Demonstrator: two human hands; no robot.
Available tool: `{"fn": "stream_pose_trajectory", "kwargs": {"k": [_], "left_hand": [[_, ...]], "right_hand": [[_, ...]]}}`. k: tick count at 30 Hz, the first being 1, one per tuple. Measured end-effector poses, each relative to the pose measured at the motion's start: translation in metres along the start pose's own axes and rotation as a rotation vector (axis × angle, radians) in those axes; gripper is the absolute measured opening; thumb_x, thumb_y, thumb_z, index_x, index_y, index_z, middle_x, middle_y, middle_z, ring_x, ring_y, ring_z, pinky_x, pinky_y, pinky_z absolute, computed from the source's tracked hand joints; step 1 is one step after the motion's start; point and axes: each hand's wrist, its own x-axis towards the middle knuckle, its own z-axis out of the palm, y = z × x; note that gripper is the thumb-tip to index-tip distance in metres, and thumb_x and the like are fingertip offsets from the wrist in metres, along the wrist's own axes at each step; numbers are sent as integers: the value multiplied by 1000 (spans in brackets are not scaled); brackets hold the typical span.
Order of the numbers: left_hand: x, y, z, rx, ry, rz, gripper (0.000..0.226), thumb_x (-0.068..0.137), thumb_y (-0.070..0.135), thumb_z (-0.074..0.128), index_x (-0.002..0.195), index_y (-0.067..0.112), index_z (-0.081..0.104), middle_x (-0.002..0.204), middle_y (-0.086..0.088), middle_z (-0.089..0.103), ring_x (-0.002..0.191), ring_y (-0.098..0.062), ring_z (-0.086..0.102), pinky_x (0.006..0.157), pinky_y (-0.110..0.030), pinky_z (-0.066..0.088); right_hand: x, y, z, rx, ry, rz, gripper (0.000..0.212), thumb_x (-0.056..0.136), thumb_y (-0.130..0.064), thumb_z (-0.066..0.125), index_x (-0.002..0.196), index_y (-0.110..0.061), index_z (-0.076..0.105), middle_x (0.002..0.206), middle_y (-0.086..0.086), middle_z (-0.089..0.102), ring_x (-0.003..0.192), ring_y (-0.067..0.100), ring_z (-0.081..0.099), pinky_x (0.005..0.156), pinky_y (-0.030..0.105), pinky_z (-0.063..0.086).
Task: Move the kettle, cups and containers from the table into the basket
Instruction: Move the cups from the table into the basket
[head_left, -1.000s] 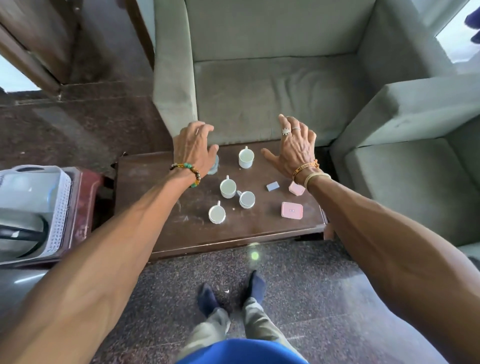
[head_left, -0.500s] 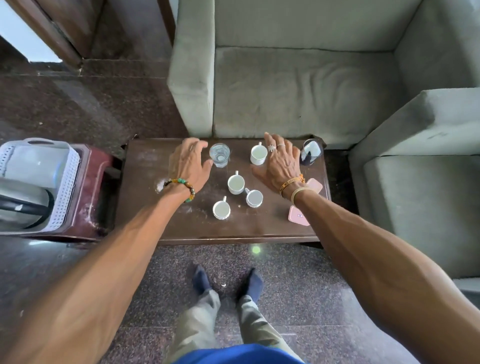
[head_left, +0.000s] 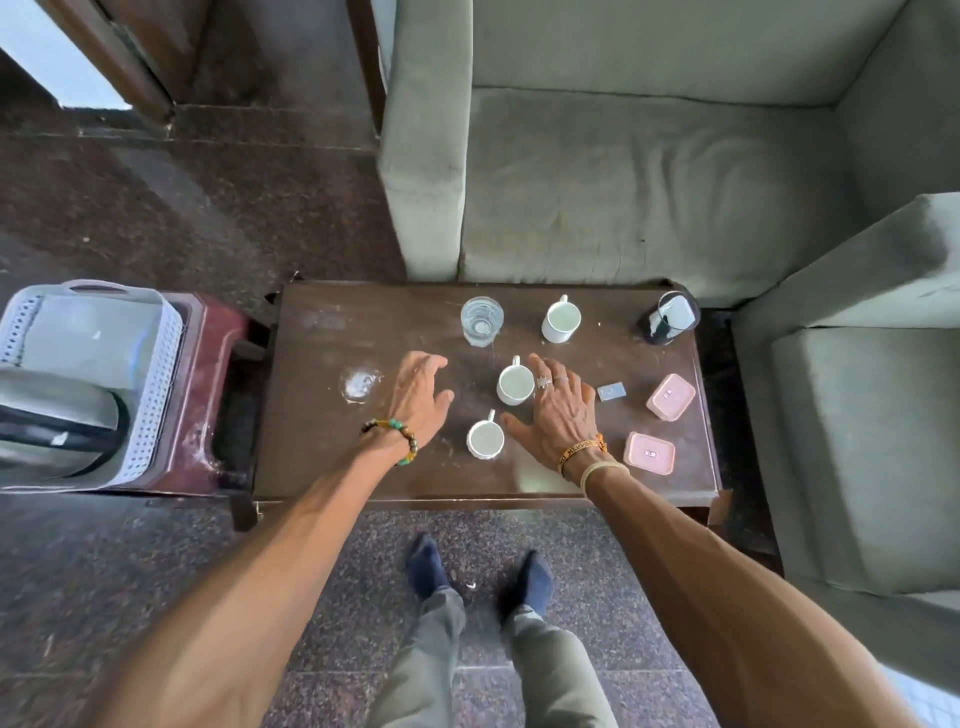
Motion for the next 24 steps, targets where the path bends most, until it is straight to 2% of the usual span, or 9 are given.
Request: {"fn": "stream_pose_trajectory", "kwargs": {"k": [3,8,15,21,24], "left_hand": [[8,-6,15,-51,-25,0,39,89,12,62,126,5,52,131,-13,48,120,-24,48,94,-16,26],[11,-23,54,-118,-61,-49,41,88,12,63,126,6,52,129,-12,48,121,-25,47,100,-23,30],[6,-46,120,-131,-47,-146,43,84,16,68,124,12,52,128,-9,49,117,-25,51,99,-34,42],[-1,-49,167,-112,-100,-214,53,78,15,72,127,17,50,130,-6,48,117,-26,53,97,-44,47],[-2,-52,187,-78,-103,-227,56,76,15,74,127,19,50,130,-4,49,115,-25,54,92,-41,50]], "right_hand": [[4,1,12,13,-20,37,94,76,-60,66,151,-20,27,147,4,40,127,29,42,104,44,34],[9,11,45,-42,-106,6,94,77,-56,67,152,-18,26,148,4,38,127,28,41,105,43,32],[13,38,96,-97,-235,-78,98,78,-58,68,154,-17,21,153,7,33,139,30,31,108,45,27],[15,64,129,-137,-274,-136,97,79,-60,65,153,-16,21,152,5,34,137,29,35,105,43,32],[24,72,144,-119,-308,-137,100,78,-61,67,154,-16,20,150,5,35,130,28,40,104,42,34]]}}
